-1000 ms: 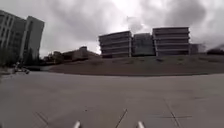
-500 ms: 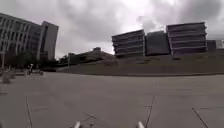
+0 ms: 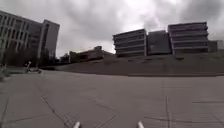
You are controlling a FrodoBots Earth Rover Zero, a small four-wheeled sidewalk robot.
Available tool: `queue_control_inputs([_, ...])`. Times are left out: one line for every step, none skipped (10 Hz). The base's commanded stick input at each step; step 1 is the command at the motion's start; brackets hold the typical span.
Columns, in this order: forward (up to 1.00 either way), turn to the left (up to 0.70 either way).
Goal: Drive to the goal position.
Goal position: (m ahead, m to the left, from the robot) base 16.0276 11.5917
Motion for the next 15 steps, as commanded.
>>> queue_control_inputs([1.0,0.0])
queue_control_inputs([1.0,0.0])
queue_control_inputs([1.0,0.0])
queue_control_inputs([1.0,0.0])
queue_control_inputs([1.0,0.0])
queue_control_inputs([1.0,0.0])
queue_control_inputs([1.0,0.0])
queue_control_inputs([1.0,0.0])
queue_control_inputs([1.0,0.0])
queue_control_inputs([1.0,0.0])
queue_control_inputs([1.0,0.0])
queue_control_inputs([1.0,0.0])
queue_control_inputs([1.0,0.0])
queue_control_inputs([1.0,0.05])
queue_control_inputs([1.0,0.19])
